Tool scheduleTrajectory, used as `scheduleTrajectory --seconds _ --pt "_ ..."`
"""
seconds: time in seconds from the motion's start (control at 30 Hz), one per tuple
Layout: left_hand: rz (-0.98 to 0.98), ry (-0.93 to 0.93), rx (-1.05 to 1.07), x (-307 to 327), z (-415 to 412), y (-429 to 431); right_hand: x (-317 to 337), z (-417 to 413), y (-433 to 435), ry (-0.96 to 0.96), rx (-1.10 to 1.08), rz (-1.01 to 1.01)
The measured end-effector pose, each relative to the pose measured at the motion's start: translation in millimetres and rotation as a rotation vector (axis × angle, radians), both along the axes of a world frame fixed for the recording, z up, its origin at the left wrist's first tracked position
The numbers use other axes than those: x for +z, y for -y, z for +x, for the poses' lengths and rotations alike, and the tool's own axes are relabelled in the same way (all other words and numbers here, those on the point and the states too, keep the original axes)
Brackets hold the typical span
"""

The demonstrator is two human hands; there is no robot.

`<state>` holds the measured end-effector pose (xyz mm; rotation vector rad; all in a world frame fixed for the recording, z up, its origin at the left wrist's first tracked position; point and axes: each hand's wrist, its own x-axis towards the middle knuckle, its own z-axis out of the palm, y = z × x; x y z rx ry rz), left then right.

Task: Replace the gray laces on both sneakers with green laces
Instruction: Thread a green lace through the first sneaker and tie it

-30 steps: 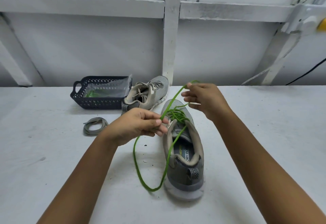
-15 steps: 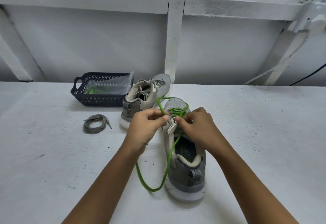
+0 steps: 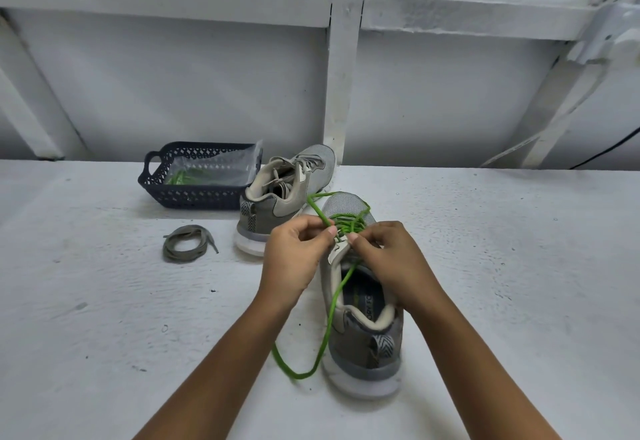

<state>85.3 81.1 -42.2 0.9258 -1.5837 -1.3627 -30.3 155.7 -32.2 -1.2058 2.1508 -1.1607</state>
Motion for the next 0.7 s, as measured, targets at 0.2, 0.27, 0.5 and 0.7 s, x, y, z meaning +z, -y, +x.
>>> scheduleTrajectory --seconds 0.2,0.27,0.5,0.7 --pt "-0.020 0.031 -0.033 1.9 -0.1 -1.2 0.4 -0.3 -1.2 -0.018 0.012 -0.023" --pt "-0.031 0.064 -0.049 2.5 1.3 0.1 -0.8 -0.7 -0.9 -0.023 0.016 -0.040" --pt "-0.129 0.175 -0.066 4.1 2.4 -1.4 1.9 2.2 -2.3 0.009 0.009 -0.054" --pt "-0.294 0.284 -0.014 0.3 1.9 -4.8 -1.1 2.3 -2.7 -0.017 0.021 -0.003"
